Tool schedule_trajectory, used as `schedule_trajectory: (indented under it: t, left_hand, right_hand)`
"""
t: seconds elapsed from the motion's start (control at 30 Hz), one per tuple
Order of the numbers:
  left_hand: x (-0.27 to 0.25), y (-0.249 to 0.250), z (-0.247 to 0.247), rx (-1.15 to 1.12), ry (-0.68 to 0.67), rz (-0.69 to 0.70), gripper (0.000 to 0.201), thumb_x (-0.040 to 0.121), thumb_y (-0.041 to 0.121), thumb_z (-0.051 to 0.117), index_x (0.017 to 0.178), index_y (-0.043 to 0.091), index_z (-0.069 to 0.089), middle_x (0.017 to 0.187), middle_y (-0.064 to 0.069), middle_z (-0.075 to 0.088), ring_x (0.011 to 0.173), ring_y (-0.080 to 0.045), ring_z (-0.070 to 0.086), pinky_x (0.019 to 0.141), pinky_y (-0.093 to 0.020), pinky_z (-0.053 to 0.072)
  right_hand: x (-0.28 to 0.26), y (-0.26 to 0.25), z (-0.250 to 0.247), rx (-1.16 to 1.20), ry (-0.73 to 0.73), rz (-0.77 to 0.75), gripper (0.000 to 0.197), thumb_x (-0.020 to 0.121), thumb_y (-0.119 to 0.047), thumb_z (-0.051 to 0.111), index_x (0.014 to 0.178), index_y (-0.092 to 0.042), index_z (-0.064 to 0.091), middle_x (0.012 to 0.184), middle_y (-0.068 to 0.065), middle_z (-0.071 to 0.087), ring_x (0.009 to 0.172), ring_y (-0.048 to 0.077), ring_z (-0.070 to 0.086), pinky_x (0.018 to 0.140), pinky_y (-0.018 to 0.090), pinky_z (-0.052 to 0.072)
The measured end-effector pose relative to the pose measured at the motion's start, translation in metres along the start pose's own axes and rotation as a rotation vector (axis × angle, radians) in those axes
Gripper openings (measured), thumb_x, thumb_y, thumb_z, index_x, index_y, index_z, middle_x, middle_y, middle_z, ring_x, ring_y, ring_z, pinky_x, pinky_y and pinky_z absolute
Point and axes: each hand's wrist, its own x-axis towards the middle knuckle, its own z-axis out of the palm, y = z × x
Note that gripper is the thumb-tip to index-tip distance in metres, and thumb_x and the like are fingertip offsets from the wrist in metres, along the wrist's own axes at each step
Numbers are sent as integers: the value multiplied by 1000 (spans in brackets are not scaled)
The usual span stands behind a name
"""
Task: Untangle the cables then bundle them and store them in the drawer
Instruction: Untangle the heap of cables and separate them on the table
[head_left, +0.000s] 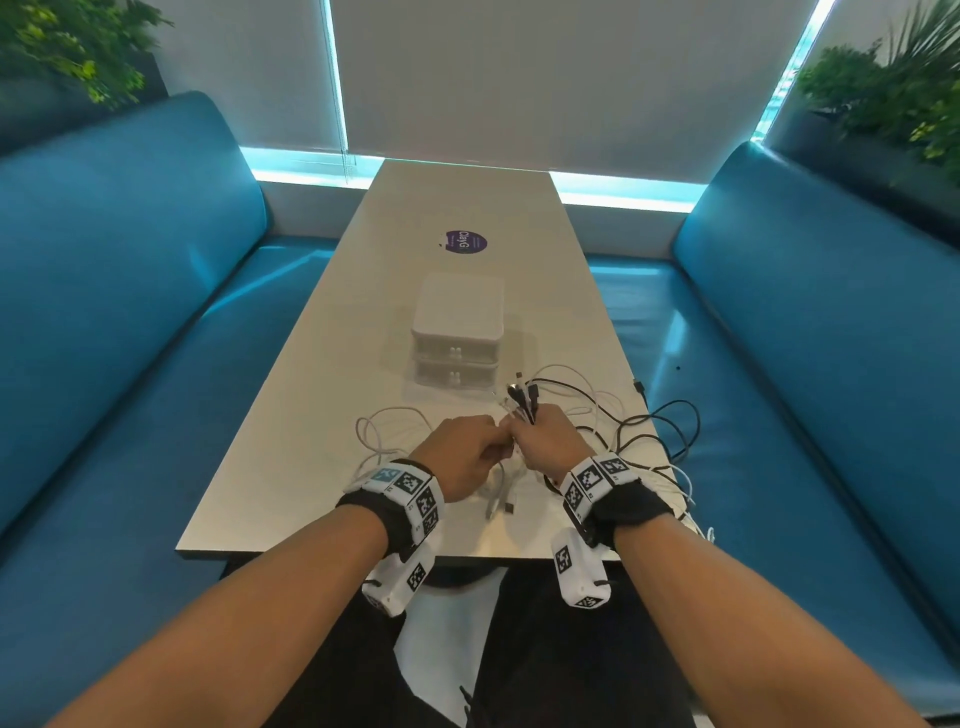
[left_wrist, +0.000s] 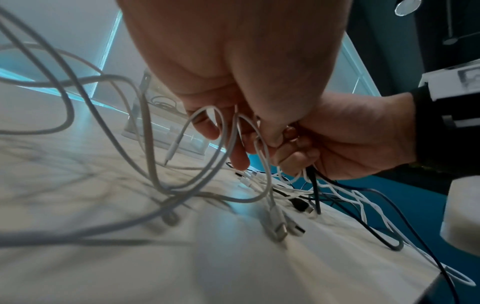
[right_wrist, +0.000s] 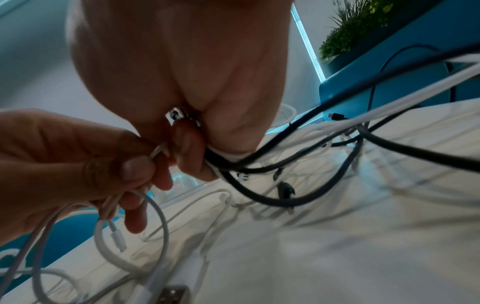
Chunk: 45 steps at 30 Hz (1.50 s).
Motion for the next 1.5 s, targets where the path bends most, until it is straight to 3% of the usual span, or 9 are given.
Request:
schedule_trajectory:
  t: [0.13, 0.33, 0.5, 0.67, 0.83, 0.97, 1.17, 1.33, 1.5]
  left_hand:
    - [-2, -2, -4, 136, -40, -4, 26, 104, 28, 45, 108, 20, 69, 94, -3, 61, 82, -25, 59, 81, -43, 48]
    - [-5, -10, -24, 328, -199, -272, 24, 102, 19, 37, 101, 22, 61, 105, 0, 67, 99, -25, 60, 99, -43, 31]
    - [-1, -3, -31, 453, -260, -295, 22, 103, 22, 37, 100, 17, 58, 95, -4, 68, 92, -28, 61, 101, -46, 27]
    - [1, 21, -16, 478, -277, -227, 17, 94, 10, 42, 93, 22, 53, 87, 2, 64, 82, -22, 54, 103, -47, 27]
    - [3, 31, -3, 460, -264, -222, 19, 102, 16, 37, 108, 19, 54, 99, -2, 66, 95, -25, 61, 108, -48, 27]
    - [3, 25, -6, 609, -300, -218, 26, 96, 11, 43, 118, 14, 56, 108, 0, 65, 101, -23, 63, 105, -49, 25]
    - [-17, -14, -33, 722, -379, -289, 31, 97, 21, 49, 127, 15, 54, 128, -6, 60, 123, -28, 49, 111, -48, 22]
    - [-32, -34, -43, 611, -355, -295, 29, 107, 24, 31, 123, 22, 54, 121, -2, 63, 114, -25, 49, 104, -47, 26]
    - [-19, -6, -30, 517, -251, -260, 41, 106, 43, 23, 109, 19, 56, 107, -11, 65, 88, -28, 45, 104, -49, 24]
  right_hand:
    - [-2, 2, 0, -237, -39, -77, 25, 99, -26, 50, 88, -10, 66, 83, 9, 65, 78, 24, 61, 67, 30, 42]
    - [2, 3, 3, -444, 23, -27, 36, 105, -27, 35, 123, -4, 56, 121, 19, 63, 112, 37, 57, 86, 35, 43]
    - [1, -9, 1, -291, 35, -41, 33, 106, -28, 33, 115, -6, 56, 107, 14, 63, 102, 31, 57, 86, 36, 42]
    - [-7, -23, -1, 14, -41, -129, 38, 105, -27, 36, 76, -12, 56, 76, 5, 64, 75, 18, 60, 73, 31, 48]
    - [-7, -26, 7, 293, -106, -122, 30, 104, -25, 42, 77, -16, 50, 58, -6, 44, 54, 11, 42, 58, 28, 38]
    - [-7, -21, 4, -127, -93, -203, 26, 102, -31, 44, 90, -16, 62, 73, -4, 59, 65, 11, 53, 64, 27, 39]
    - [4, -2, -21, -697, -1, -259, 27, 102, -28, 40, 113, -9, 56, 99, 17, 66, 89, 35, 63, 71, 37, 47]
    - [7, 10, -42, -606, 63, -69, 34, 104, -29, 38, 119, -5, 57, 114, 19, 65, 105, 37, 60, 84, 36, 45]
    - [0, -10, -14, -348, 75, -106, 28, 103, -26, 40, 111, -11, 63, 110, 15, 65, 100, 33, 63, 87, 38, 51]
